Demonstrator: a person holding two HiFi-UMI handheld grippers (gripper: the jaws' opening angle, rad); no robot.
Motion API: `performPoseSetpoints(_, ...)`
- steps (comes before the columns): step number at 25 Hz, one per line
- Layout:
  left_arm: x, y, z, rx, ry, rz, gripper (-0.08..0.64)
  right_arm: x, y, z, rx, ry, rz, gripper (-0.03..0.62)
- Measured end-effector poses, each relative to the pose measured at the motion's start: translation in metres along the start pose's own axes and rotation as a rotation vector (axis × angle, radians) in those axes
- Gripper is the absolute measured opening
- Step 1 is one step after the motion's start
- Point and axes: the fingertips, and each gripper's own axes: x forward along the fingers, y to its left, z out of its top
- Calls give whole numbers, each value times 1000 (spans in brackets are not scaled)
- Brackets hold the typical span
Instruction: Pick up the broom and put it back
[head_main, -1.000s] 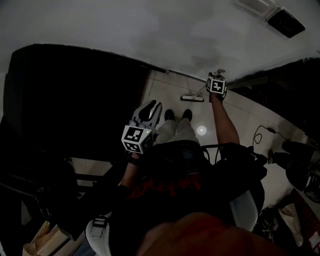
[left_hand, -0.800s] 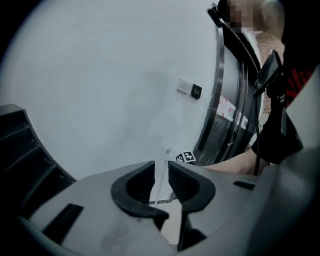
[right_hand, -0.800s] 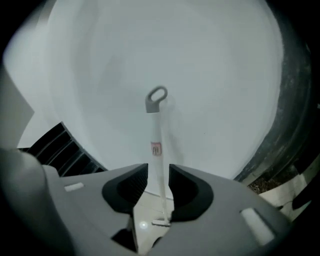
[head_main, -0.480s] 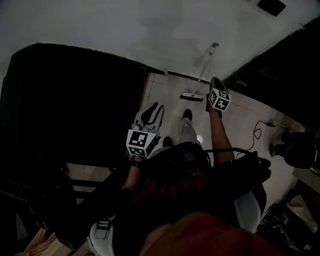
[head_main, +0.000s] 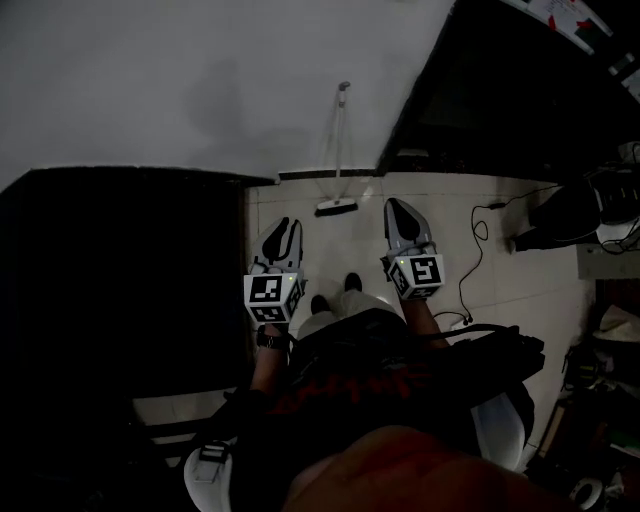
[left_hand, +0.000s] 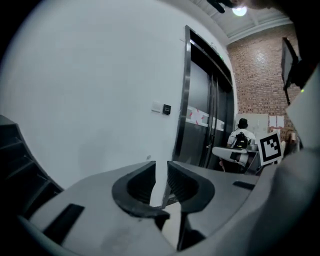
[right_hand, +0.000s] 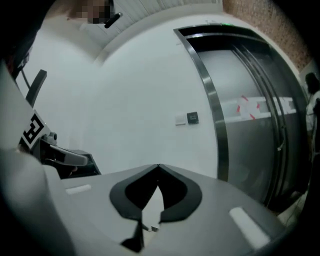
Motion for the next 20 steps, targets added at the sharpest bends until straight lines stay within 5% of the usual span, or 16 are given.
performPoseSetpoints(4,6,-23,17,18,-38,-14,78,-21,-11,25,-53,-21,-30,0)
performPoseSetpoints(13,17,-79,59,42,-3,-12,75,-55,-58,61,60,-8,-27,0)
performPoseSetpoints(20,22,-60,38,46,-33,-26,75,-41,-38,38,49,-15,-1,0)
